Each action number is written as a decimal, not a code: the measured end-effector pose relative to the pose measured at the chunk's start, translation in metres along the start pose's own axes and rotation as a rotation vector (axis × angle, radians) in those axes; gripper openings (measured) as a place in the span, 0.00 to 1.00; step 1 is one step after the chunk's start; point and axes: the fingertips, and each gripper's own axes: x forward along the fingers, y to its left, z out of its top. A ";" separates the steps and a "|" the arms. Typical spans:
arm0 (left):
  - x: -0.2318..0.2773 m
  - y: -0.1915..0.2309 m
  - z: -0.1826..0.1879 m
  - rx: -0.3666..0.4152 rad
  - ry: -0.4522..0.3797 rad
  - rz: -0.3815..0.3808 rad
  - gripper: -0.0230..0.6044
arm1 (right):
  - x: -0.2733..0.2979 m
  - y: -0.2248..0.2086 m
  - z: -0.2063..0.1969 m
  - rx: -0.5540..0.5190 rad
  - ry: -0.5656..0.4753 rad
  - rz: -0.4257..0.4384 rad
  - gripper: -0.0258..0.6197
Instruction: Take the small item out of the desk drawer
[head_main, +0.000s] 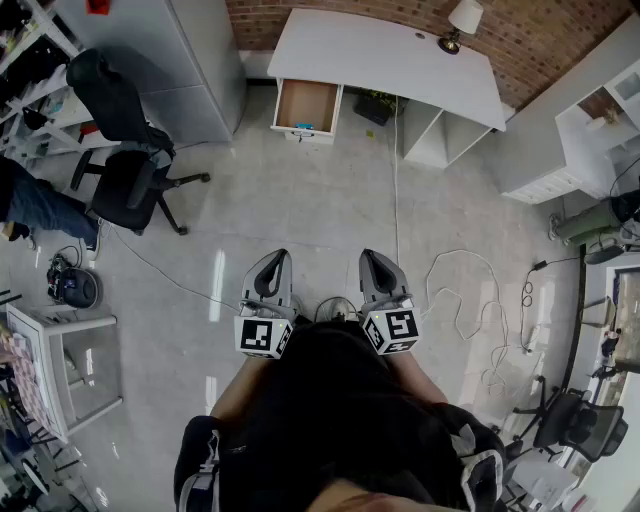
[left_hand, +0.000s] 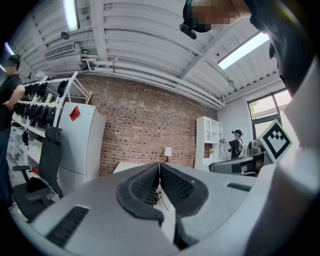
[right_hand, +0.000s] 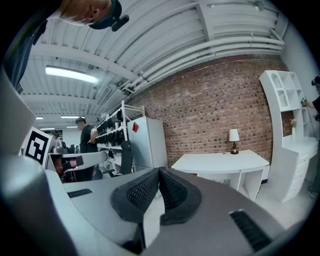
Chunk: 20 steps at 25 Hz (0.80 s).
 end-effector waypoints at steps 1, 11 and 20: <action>0.001 -0.001 0.001 -0.002 -0.002 -0.001 0.05 | -0.001 -0.001 0.000 0.001 0.000 0.001 0.08; 0.004 -0.006 -0.001 -0.006 -0.001 -0.013 0.05 | -0.006 -0.002 0.000 0.005 -0.002 -0.001 0.08; 0.011 -0.029 -0.005 -0.003 0.008 -0.024 0.05 | -0.021 -0.021 -0.002 0.029 -0.018 -0.010 0.08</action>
